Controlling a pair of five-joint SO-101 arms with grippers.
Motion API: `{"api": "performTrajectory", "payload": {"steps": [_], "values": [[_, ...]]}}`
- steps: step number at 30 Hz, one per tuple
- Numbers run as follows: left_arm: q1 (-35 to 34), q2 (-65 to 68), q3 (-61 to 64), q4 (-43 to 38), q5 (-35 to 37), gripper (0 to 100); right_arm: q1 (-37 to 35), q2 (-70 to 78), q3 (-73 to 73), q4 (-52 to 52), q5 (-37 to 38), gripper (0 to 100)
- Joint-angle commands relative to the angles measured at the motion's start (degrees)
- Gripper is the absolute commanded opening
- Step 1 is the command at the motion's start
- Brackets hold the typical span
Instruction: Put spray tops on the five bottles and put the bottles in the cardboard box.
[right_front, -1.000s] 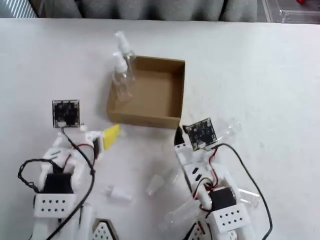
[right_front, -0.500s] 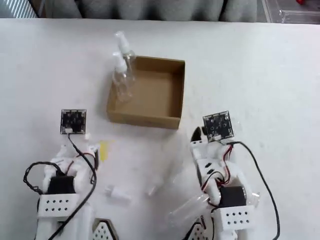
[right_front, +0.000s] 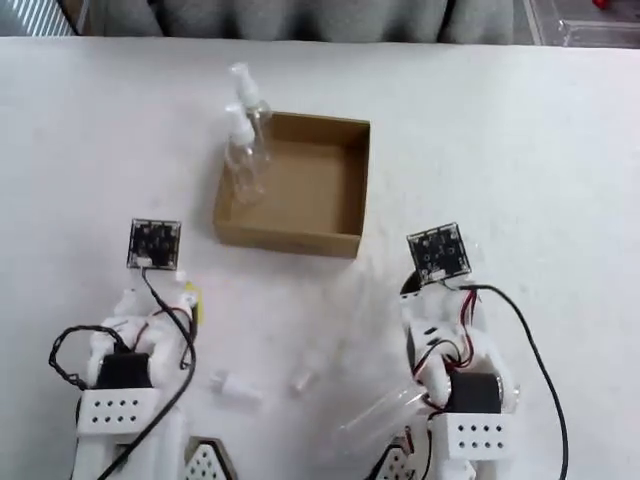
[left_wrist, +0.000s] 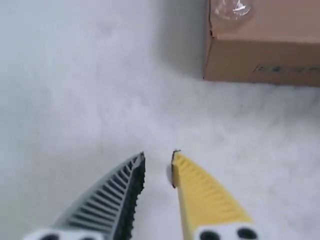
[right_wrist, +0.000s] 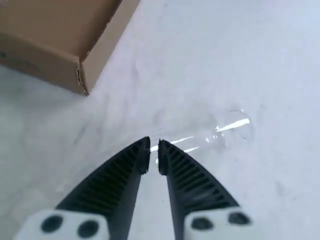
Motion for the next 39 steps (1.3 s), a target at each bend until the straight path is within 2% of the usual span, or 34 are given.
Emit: {"api": "performTrajectory", "payload": {"steps": [1, 12, 17, 21, 26, 30, 39], "values": [[-0.3, -1.2, -0.5, -1.5, -0.4, 9, 0.5, 0.0, -3.2, 3.0, 4.1, 1.7], [-0.4, -1.2, -0.3, -1.5, -0.4, 9, 0.7, 0.0, -4.7, 9.5, 10.3, 1.8], [-0.6, -1.2, -0.2, -1.5, -0.4, 9, 0.7, 1.1, -12.0, 16.9, 11.0, 1.8], [-0.3, -1.2, 0.4, -1.5, -0.4, 9, 0.7, 8.8, -20.1, 25.7, 11.3, 1.8], [-0.3, -1.2, 0.5, -1.5, -0.4, 9, 1.3, 20.5, -28.0, 34.6, 20.7, 1.8], [-0.3, -1.2, 0.6, -1.5, -0.4, 9, 5.6, 25.7, -32.9, 35.0, 26.5, 1.8], [-0.3, -1.2, 0.7, -1.5, -0.4, 9, 13.4, 32.1, -35.8, 34.2, 52.1, 1.8]]}}
